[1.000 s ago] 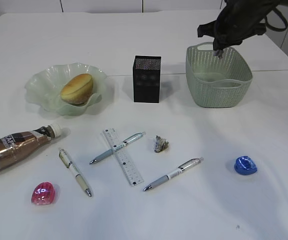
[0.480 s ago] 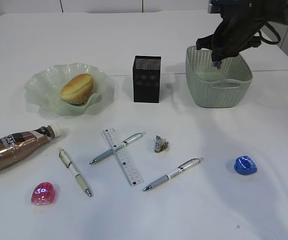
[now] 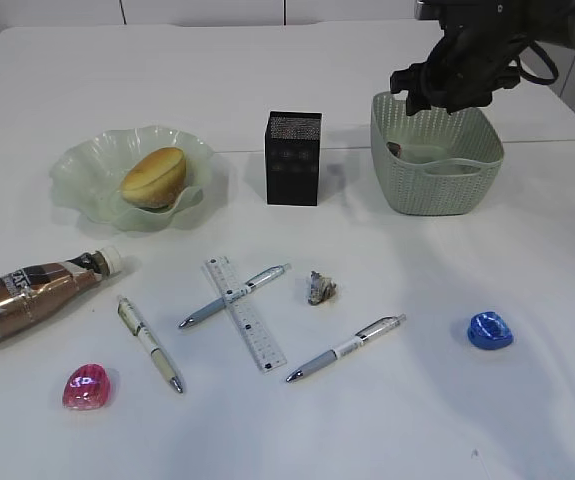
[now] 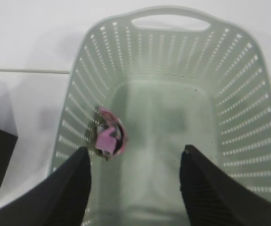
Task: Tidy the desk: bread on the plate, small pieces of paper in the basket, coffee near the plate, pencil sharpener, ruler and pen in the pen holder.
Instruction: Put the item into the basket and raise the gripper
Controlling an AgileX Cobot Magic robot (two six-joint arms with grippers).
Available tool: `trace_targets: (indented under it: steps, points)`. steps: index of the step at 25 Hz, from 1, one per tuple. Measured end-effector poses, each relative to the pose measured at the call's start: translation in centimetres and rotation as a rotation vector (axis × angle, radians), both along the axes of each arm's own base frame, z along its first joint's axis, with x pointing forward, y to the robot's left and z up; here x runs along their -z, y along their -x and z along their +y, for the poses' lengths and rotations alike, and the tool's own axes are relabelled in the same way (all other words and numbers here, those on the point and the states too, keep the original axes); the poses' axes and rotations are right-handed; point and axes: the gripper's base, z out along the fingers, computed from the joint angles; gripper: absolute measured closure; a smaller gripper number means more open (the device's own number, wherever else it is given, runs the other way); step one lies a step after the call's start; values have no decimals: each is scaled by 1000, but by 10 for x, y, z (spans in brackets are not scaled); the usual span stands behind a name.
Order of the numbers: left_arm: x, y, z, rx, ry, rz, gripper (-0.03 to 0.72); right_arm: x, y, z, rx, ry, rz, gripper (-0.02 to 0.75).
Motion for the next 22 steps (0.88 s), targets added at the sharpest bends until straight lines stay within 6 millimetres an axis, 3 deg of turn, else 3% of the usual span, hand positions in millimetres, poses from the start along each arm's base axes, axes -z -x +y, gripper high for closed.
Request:
trace_targets:
  steps: [4, 11, 17, 22]
  points:
    - [0, 0, 0, 0, 0, 0, 347, -6, 2, 0, 4, 4, 30, 233]
    - [0, 0, 0, 0, 2, 1, 347, -42, 12, 0, 22, -13, 142, 227]
    - [0, 0, 0, 0, 2, 1, 348, -49, 25, -1, 14, 0, 288, 227]
    - [0, 0, 0, -1, 4, 2, 378, -49, 27, 2, -11, -20, 304, 228]
